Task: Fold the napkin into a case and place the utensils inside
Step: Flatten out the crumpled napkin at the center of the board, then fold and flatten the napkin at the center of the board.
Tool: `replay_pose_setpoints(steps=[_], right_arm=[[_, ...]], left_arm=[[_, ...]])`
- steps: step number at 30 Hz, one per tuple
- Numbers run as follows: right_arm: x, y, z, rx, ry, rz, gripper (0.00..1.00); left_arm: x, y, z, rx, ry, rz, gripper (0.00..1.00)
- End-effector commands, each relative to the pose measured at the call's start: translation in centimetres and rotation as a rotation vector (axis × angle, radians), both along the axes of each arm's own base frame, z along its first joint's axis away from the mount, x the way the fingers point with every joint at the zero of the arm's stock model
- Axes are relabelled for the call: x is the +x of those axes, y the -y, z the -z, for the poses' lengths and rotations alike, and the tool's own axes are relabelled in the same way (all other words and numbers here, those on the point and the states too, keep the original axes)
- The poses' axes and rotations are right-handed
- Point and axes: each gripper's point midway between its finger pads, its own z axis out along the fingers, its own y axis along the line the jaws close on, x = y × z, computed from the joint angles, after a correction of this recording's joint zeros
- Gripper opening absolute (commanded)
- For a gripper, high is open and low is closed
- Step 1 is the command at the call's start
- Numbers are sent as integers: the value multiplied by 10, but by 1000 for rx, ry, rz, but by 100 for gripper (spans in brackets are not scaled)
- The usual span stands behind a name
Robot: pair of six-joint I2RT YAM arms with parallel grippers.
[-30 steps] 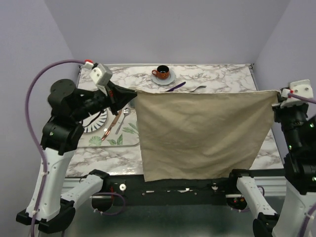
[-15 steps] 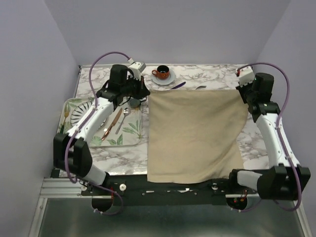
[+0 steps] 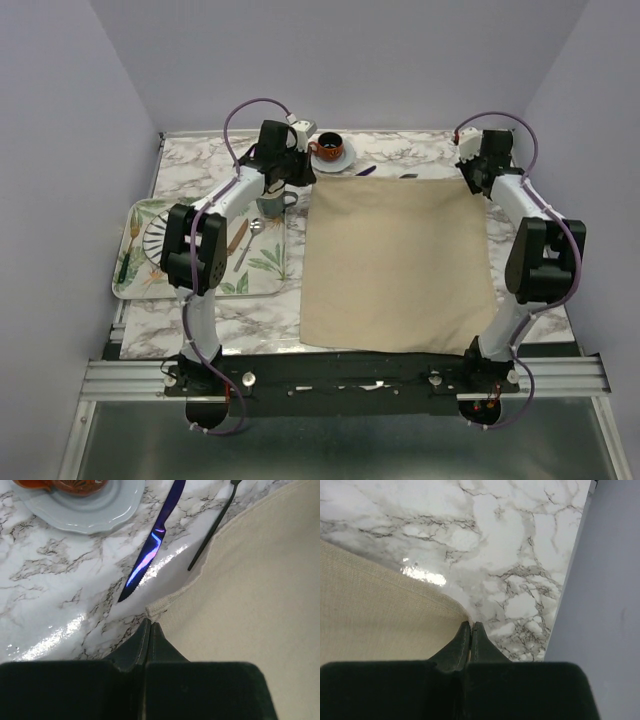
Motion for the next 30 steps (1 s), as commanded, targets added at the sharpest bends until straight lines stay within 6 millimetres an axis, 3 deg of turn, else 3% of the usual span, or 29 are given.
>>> replay_pose_setpoints(steps=[1, 3, 4, 8, 16, 20, 25, 30], right_arm=[[23, 10, 7, -11, -1, 31, 1], [29, 11, 6, -5, -2, 41, 1], [31, 11, 15, 1, -20, 49, 1], [30, 7, 25, 35, -73, 57, 1], [11, -8, 8, 89, -78, 5, 1], [6, -5, -3, 74, -71, -4, 1], [10, 8, -30, 88, -19, 2, 1], [8, 10, -41, 122, -17, -18, 1]], left_arm=[[18, -5, 11, 88, 32, -72, 0], [21, -6, 21, 116, 16, -96, 0], [23, -7, 24, 128, 12, -103, 0], [20, 4, 31, 130, -8, -80, 0], [19, 9, 26, 128, 9, -54, 0], [14, 10, 13, 127, 43, -14, 0], [6, 7, -20, 152, 147, 62, 0], [-1, 9, -40, 184, 189, 168, 0]])
